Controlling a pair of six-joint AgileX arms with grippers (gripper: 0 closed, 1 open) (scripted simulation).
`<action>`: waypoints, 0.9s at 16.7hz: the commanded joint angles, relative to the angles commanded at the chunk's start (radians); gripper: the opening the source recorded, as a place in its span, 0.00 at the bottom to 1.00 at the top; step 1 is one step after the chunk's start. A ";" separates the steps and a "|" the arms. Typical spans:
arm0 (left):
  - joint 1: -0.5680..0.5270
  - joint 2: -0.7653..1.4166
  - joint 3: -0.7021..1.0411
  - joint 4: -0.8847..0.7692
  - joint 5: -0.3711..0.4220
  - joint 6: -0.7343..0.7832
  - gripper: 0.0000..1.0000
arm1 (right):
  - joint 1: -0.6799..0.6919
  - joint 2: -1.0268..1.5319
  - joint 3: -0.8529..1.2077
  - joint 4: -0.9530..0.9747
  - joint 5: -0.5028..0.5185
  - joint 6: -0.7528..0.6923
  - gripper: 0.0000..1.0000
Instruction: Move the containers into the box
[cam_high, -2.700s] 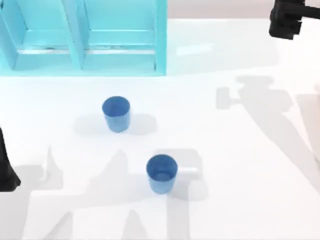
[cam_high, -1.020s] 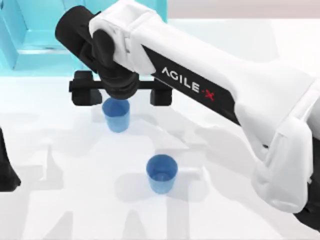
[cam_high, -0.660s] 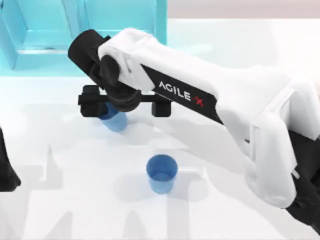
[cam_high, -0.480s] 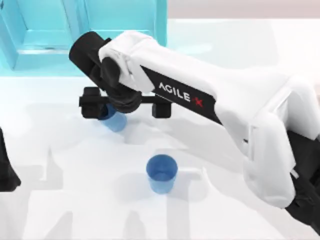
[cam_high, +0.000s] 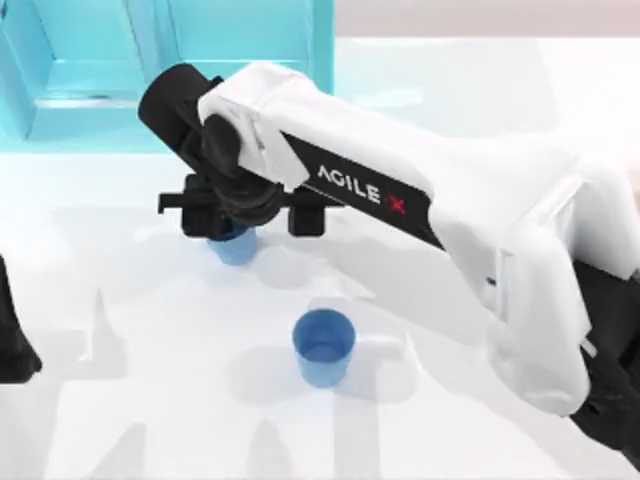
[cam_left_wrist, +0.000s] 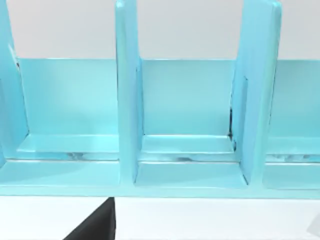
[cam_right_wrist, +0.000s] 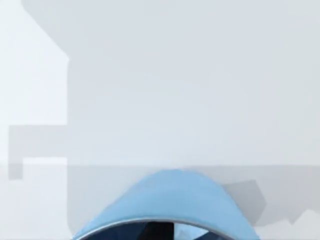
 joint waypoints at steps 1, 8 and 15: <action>0.000 0.000 0.000 0.000 0.000 0.000 1.00 | 0.000 0.000 0.000 0.000 0.000 0.000 0.40; 0.000 0.000 0.000 0.000 0.000 0.000 1.00 | 0.000 0.000 0.000 0.000 0.000 0.000 0.00; 0.000 0.000 0.000 0.000 0.000 0.000 1.00 | 0.004 -0.006 -0.003 -0.001 -0.001 0.001 0.00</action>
